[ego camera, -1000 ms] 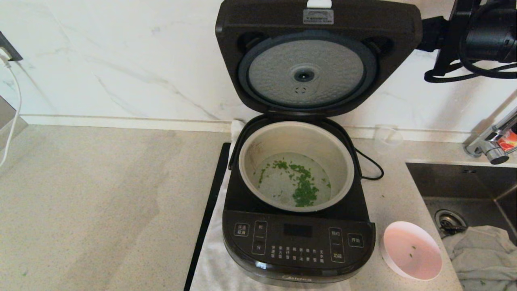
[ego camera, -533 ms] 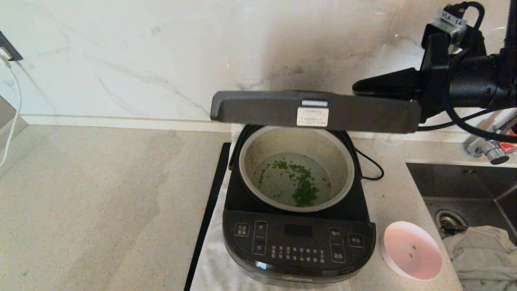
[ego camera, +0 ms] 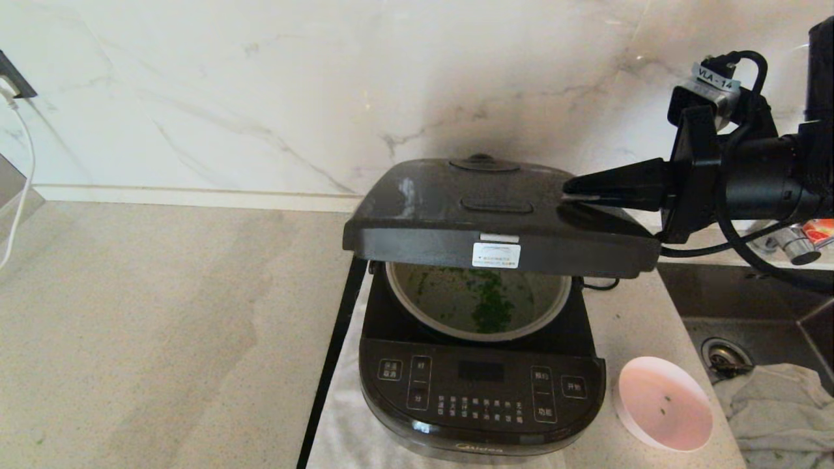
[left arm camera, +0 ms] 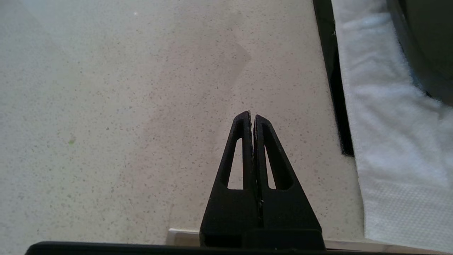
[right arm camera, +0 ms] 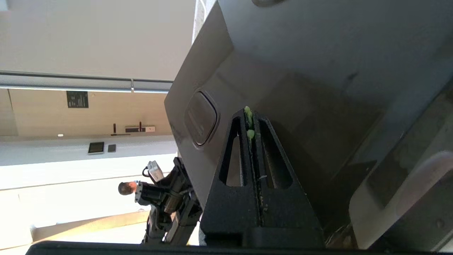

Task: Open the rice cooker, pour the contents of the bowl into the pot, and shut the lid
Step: Close the rice cooker

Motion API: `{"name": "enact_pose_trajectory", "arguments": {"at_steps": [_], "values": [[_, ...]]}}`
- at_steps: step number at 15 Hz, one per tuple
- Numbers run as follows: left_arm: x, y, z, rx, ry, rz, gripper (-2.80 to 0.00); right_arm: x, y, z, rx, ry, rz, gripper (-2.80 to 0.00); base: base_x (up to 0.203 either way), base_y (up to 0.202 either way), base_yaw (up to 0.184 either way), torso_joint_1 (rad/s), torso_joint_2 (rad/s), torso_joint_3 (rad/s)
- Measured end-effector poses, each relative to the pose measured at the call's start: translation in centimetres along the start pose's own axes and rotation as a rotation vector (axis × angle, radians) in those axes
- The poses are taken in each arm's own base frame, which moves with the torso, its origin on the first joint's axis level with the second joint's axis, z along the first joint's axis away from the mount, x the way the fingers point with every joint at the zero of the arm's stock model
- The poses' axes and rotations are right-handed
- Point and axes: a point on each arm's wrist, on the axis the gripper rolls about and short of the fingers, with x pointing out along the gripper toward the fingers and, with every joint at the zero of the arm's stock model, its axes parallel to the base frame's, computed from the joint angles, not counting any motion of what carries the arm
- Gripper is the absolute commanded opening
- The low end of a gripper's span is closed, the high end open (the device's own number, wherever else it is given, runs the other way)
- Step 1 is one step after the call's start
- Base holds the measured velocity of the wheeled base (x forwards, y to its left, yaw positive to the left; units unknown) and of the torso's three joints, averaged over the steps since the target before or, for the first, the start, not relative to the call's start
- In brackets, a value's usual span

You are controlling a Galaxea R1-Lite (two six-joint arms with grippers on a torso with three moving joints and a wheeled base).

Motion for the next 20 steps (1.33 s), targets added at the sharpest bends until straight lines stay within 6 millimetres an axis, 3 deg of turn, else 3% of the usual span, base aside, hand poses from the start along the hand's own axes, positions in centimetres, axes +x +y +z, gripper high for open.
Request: {"name": "enact_pose_trajectory", "arguments": {"at_steps": [7,9,11,14,20], "values": [[0.0,0.0,0.0,0.056,0.005,0.0,-2.8,-0.2,-0.2,-0.5,0.011,0.008,-0.009,-2.8,0.0,0.0,0.0,0.0,0.0,0.0],[-0.3,0.1,0.9,0.065,-0.021,0.007,-2.8,-0.2,-0.3,-0.6,0.014,0.009,-0.012,-2.8,0.0,0.0,0.0,0.0,0.0,0.0],[-0.9,0.4,4.0,0.064,-0.077,0.033,-2.8,-0.2,-0.4,-0.6,0.014,0.01,-0.012,-2.8,0.0,0.0,0.0,0.0,0.0,0.0],[-1.0,1.0,11.0,0.052,-0.132,0.066,-2.8,0.0,-0.3,-0.8,0.012,0.019,-0.006,-2.8,0.0,0.0,0.0,0.0,0.0,0.0],[4.3,1.8,22.7,-0.146,-0.104,-0.04,-2.8,0.2,-0.2,-1.0,0.011,0.029,-0.002,-2.8,0.0,0.0,0.0,0.0,0.0,0.0]]}}
